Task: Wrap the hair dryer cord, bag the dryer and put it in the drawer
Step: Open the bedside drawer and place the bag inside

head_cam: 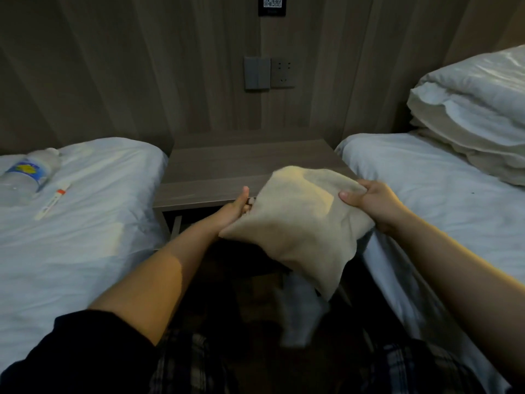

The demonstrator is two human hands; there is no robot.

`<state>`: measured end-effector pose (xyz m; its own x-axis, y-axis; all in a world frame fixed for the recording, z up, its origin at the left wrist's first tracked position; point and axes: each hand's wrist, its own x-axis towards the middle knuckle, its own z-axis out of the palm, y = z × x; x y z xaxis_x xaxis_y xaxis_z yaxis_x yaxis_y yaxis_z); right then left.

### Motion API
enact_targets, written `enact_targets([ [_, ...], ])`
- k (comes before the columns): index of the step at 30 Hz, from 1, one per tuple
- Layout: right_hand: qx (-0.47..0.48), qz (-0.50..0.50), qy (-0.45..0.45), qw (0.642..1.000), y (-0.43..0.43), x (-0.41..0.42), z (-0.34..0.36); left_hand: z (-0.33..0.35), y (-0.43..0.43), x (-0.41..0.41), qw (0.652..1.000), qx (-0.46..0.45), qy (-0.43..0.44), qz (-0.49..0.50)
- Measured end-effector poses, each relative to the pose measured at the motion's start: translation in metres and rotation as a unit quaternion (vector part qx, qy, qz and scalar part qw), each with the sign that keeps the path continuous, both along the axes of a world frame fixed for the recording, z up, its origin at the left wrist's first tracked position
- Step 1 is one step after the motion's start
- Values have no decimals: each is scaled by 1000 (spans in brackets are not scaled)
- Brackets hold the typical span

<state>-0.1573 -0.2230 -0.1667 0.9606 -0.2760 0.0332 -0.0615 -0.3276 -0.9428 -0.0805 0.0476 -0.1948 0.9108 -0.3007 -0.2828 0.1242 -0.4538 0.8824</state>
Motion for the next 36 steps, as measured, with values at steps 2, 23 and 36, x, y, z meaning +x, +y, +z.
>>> enact_targets([
  [2, 52, -3, 51, 997, 0, 3, 5, -3, 4, 2, 995, -63, 71, 16],
  [23, 78, -28, 371, 925, 3, 28, -36, 4, 2, 9, 945, -126, 301, -14],
  [36, 278, -60, 327, 901, 33, 38, -53, -33, -11, 0, 931, -171, 303, 110],
])
